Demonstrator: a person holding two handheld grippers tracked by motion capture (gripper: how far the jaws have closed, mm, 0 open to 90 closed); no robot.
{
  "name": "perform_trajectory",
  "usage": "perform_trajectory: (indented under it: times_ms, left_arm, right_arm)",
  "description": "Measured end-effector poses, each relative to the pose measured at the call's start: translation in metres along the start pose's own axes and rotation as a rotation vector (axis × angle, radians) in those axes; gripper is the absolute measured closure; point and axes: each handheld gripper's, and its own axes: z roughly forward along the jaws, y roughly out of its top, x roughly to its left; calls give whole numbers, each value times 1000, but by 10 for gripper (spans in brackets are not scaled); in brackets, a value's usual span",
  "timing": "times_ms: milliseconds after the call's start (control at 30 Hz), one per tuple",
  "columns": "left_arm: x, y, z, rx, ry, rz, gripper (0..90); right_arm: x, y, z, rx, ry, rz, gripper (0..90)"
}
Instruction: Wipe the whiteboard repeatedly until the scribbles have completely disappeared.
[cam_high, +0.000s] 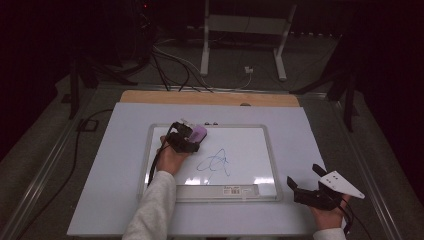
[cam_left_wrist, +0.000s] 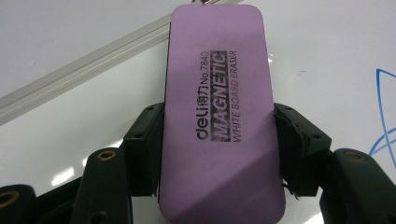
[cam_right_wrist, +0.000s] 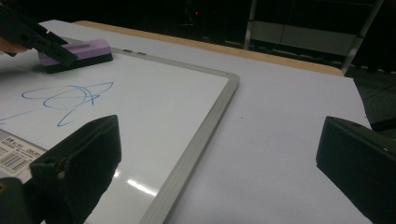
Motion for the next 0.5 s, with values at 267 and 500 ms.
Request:
perform_trajectory:
  times_ms: [267,500]
  left_arm:
    - [-18,8,6,-4,-51,40,420]
    - [-40,9,6,-3,-161,170,419]
  right_arm:
    - [3,1,2,2,5,-5,4]
    - [1,1,2,0,6,-1,4]
